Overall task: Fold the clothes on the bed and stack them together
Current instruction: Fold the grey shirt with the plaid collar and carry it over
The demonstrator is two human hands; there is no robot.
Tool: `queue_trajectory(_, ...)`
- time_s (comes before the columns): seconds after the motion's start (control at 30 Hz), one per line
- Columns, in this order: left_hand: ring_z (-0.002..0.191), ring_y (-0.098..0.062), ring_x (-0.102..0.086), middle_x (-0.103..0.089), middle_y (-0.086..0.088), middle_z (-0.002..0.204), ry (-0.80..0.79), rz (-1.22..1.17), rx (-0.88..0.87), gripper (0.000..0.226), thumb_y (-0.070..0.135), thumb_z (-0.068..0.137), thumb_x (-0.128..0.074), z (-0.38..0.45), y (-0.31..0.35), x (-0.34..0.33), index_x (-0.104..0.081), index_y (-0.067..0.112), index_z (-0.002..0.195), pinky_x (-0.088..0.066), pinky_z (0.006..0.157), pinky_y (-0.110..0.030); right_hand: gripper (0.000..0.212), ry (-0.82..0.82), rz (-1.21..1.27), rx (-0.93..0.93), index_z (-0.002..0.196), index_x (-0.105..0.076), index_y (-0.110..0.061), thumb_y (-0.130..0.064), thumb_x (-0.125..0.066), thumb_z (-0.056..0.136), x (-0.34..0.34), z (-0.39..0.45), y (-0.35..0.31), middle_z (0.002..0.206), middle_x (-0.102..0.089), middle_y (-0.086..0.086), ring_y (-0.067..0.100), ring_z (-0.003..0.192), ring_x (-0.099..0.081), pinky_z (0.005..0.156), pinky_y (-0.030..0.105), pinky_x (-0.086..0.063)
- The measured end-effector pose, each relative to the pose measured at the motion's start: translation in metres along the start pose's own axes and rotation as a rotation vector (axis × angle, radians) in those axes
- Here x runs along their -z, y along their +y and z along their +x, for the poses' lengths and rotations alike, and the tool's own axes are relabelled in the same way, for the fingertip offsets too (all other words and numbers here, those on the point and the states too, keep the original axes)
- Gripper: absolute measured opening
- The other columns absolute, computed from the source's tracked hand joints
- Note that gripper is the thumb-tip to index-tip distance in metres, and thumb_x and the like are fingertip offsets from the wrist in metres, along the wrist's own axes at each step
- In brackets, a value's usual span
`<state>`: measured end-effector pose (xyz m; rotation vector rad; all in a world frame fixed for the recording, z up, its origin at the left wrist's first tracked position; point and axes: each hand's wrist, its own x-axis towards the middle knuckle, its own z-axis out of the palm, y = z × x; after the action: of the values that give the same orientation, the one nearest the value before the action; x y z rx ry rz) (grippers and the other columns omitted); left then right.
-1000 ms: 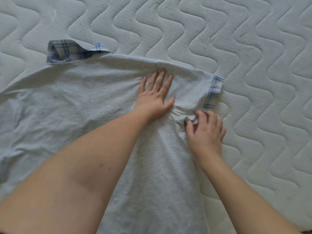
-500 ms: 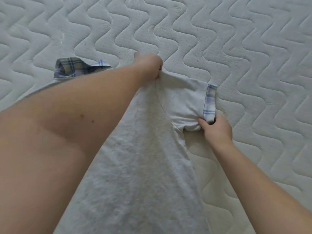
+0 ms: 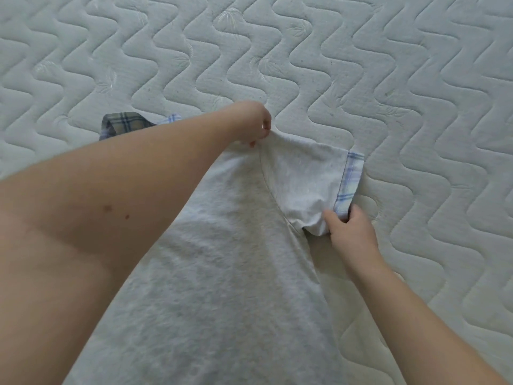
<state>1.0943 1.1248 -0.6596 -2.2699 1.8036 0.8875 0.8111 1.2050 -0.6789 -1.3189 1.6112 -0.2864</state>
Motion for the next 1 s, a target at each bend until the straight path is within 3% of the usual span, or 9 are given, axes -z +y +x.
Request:
queue_trajectory(0.13, 0.047, 0.003, -0.063, -0.075, 0.002, 0.075, 0.009, -0.296, 0.036, 0.010, 0.019, 0.097, -0.054, -0.007, -0.010, 0.003, -0.064, 0.022, 0.096, -0.048, 0.053, -0.014, 0.011, -0.025, 0.201, 0.204, 0.091, -0.061, -0.036, -0.025, -0.062, 0.093, -0.003, -0.031, -0.031, 0.081, -0.068, -0.025, -0.006, 0.076, -0.062, 0.064, 0.009, -0.044)
queue_trajectory(0.23, 0.057, -0.005, -0.068, -0.076, -0.004, 0.082, 0.043, -0.468, 0.049, 0.009, 0.024, 0.096, -0.061, -0.018, -0.023, 0.005, -0.065, 0.026, 0.088, -0.054, 0.061, -0.014, 0.003, -0.050, 0.175, 0.414, 0.091, -0.060, -0.031, -0.029, -0.060, 0.089, -0.015, -0.062, -0.045, 0.076, -0.066, -0.001, 0.014, 0.067, -0.060, 0.062, 0.018, -0.044)
queue_trajectory(0.3, 0.074, -0.016, -0.073, -0.076, -0.008, 0.088, 0.044, -0.574, 0.056, 0.009, 0.024, 0.095, -0.063, -0.026, -0.034, 0.004, -0.066, 0.024, 0.087, -0.059, 0.077, -0.025, 0.008, -0.074, 0.085, 0.597, 0.095, -0.059, -0.022, -0.027, -0.056, 0.089, -0.030, -0.081, -0.050, 0.084, -0.061, 0.004, 0.017, 0.076, -0.057, 0.071, 0.016, -0.044)
queue_trajectory(0.4, 0.080, -0.007, -0.071, -0.074, -0.001, 0.091, 0.008, -0.859, 0.059, 0.007, 0.019, 0.095, -0.064, -0.045, -0.055, 0.005, -0.065, 0.018, 0.088, -0.058, 0.084, -0.030, 0.010, -0.108, -0.040, 0.769, 0.091, -0.055, -0.012, -0.021, -0.053, 0.087, -0.061, -0.106, -0.055, 0.094, -0.052, 0.002, 0.015, 0.085, -0.051, 0.081, 0.015, -0.040)
queue_trajectory(0.5, 0.093, -0.010, -0.067, -0.069, -0.001, 0.095, -0.056, -1.139, 0.008, 0.001, 0.013, 0.095, -0.063, -0.064, -0.079, 0.003, -0.064, 0.012, 0.095, -0.054, 0.093, -0.029, 0.018, -0.120, -0.216, 0.881, 0.093, -0.054, -0.015, -0.021, -0.054, 0.076, -0.098, -0.124, -0.062, 0.105, -0.058, 0.012, 0.031, 0.100, -0.051, 0.086, 0.032, -0.043)
queue_trajectory(0.67, 0.065, -0.006, -0.059, -0.059, 0.003, 0.072, -0.096, -1.407, 0.109, 0.018, 0.007, 0.097, -0.052, -0.090, -0.117, -0.004, -0.063, 0.017, 0.087, -0.053, 0.061, -0.019, 0.046, -0.152, -0.478, 0.948, 0.117, -0.061, -0.020, -0.020, -0.068, 0.072, -0.162, -0.142, -0.068, 0.122, -0.061, 0.011, 0.031, 0.115, -0.047, 0.098, 0.039, -0.046)
queue_trajectory(0.73, 0.054, -0.008, -0.047, -0.047, 0.005, 0.063, -0.077, -1.428, 0.232, 0.016, 0.011, 0.091, -0.053, -0.097, -0.130, -0.010, -0.062, 0.018, 0.081, -0.051, 0.058, -0.020, 0.048, -0.187, -0.570, 0.908, 0.114, -0.068, -0.017, -0.020, -0.078, 0.067, -0.183, -0.144, -0.068, 0.117, -0.065, 0.010, 0.032, 0.115, -0.056, 0.100, 0.041, -0.047)
queue_trajectory(0.83, 0.061, -0.013, -0.061, -0.062, 0.002, 0.074, -0.010, -1.337, 0.450, 0.026, 0.043, 0.093, -0.056, -0.104, -0.143, -0.021, -0.061, 0.018, 0.091, -0.054, 0.060, -0.027, 0.032, -0.221, -0.734, 0.845, 0.092, -0.073, -0.024, -0.028, -0.082, 0.062, -0.201, -0.144, -0.066, 0.094, -0.070, 0.000, 0.026, 0.100, -0.066, 0.096, 0.038, -0.052)
queue_trajectory(1.0, 0.076, -0.019, -0.064, -0.066, -0.003, 0.086, 0.022, -0.740, 0.508, 0.055, 0.076, 0.077, -0.059, -0.103, -0.139, -0.033, -0.066, 0.023, 0.087, -0.054, 0.064, -0.032, 0.016, -0.282, -0.767, 0.927, 0.097, -0.066, -0.023, -0.029, -0.065, 0.082, -0.203, -0.146, -0.047, 0.106, -0.062, -0.002, 0.024, 0.106, -0.057, 0.106, 0.044, -0.041)
